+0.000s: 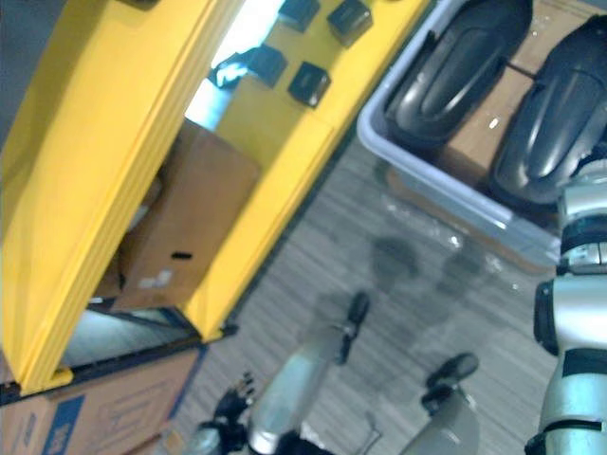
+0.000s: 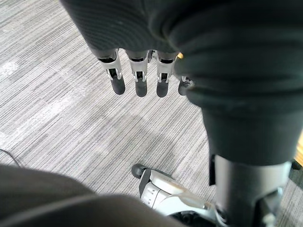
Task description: Walk over and take plastic housings, then place them on the shelf
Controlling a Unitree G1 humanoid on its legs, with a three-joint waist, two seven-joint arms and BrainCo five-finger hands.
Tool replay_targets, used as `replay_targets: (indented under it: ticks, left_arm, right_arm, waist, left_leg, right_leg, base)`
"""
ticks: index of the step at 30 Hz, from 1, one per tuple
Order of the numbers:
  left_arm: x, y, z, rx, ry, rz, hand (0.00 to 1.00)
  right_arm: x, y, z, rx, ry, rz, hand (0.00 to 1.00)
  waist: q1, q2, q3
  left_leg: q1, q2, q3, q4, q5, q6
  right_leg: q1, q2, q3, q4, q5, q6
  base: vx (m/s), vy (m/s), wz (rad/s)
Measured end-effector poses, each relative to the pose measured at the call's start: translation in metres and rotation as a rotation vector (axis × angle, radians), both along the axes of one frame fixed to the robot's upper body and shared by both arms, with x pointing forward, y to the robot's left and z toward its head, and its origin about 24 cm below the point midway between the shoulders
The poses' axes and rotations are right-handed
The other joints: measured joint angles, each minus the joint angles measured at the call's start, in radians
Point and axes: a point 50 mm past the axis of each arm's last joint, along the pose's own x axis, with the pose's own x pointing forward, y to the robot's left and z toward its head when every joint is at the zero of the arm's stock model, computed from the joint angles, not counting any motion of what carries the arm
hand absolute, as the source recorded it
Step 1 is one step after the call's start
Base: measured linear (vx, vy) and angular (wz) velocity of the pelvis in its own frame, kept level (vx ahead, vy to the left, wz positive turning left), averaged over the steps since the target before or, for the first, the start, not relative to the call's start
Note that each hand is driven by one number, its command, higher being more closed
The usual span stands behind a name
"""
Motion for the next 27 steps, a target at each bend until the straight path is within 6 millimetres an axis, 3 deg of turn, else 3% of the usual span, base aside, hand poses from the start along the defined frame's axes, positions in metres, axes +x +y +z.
replay_targets:
  ticks: [13, 21, 27]
  left_arm:
    - [0.013, 0.003, 0.013, -0.009, -0.082, 0.078, 0.0]
    - [0.015, 0.016, 0.027, 0.001, -0.142, 0.143, 0.0]
    - [0.021, 0.026, 0.038, 0.078, -0.163, 0.097, 0.0]
  right_arm:
    - [0.005, 0.006, 0.012, -0.175, 0.089, 0.026, 1.0]
    - [0.01, 0.017, 0.035, -0.217, 0.013, 0.073, 1.0]
    - [0.014, 0.024, 0.043, -0.261, -0.031, 0.126, 1.0]
  waist:
    - [-0.03, -0.008, 0.005]
    - [-0.055, -0.064, 0.045]
    - [-0.062, -0.093, 0.065]
  left_leg:
    - [0.005, 0.007, 0.019, -0.001, 0.0, 0.0]
    - [0.007, 0.03, 0.028, 0.01, -0.005, -0.007]
    - [0.006, 0.064, 0.038, 0.034, -0.014, -0.02]
  right_leg:
    - [-0.013, 0.004, 0.022, 0.002, 0.006, -0.001]
    - [-0.014, 0.025, 0.025, 0.001, 0.01, -0.006]
    - [-0.012, 0.061, 0.035, -0.014, 0.021, -0.023]
  base:
    - [0.0, 0.009, -0.05]
    - [0.01, 0.0, -0.05]
    - [-0.02, -0.01, -0.16]
